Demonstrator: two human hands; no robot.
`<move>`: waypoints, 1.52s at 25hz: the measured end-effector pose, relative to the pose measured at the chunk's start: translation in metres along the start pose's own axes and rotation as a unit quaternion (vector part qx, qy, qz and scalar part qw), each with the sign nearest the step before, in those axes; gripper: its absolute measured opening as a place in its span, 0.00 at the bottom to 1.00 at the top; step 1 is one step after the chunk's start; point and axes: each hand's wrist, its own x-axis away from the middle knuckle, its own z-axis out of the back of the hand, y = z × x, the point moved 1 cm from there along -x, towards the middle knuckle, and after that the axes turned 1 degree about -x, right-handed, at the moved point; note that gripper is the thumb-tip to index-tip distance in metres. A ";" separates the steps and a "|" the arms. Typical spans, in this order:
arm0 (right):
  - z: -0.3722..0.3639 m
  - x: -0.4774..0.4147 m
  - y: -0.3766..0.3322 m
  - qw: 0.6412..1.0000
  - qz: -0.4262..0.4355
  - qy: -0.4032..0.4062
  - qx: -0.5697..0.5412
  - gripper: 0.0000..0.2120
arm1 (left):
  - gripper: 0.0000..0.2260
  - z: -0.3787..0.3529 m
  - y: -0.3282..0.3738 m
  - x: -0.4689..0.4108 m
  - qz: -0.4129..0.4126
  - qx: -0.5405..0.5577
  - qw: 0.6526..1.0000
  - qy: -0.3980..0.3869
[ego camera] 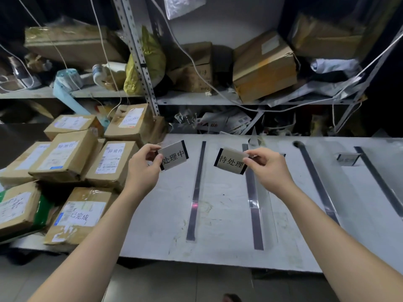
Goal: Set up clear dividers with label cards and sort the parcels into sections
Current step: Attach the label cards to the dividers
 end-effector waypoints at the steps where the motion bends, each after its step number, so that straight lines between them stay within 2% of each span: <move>1: 0.006 -0.007 0.006 1.000 0.003 -0.002 -0.002 0.06 | 0.06 -0.005 0.005 -0.002 -0.002 -0.007 1.000 0.006; 9: -0.003 -0.055 0.013 0.999 0.008 -0.034 -0.017 0.06 | 0.07 -0.016 0.020 -0.029 -0.023 -0.002 0.999 0.033; 15: -0.073 -0.109 0.001 0.995 0.030 -0.092 0.015 0.06 | 0.07 0.006 -0.007 -0.083 -0.026 -0.008 0.999 0.038; 20: -0.143 -0.156 0.008 0.991 0.006 -0.124 0.057 0.10 | 0.07 0.026 -0.041 -0.143 -0.018 -0.001 0.999 0.041; 28: -0.244 -0.224 0.047 0.972 -0.030 -0.168 0.159 0.10 | 0.07 0.040 -0.094 -0.223 0.002 0.016 1.000 -0.002; 38: -0.296 -0.238 0.078 0.935 -0.085 -0.225 0.261 0.07 | 0.08 0.045 -0.116 -0.260 -0.005 0.039 0.997 -0.066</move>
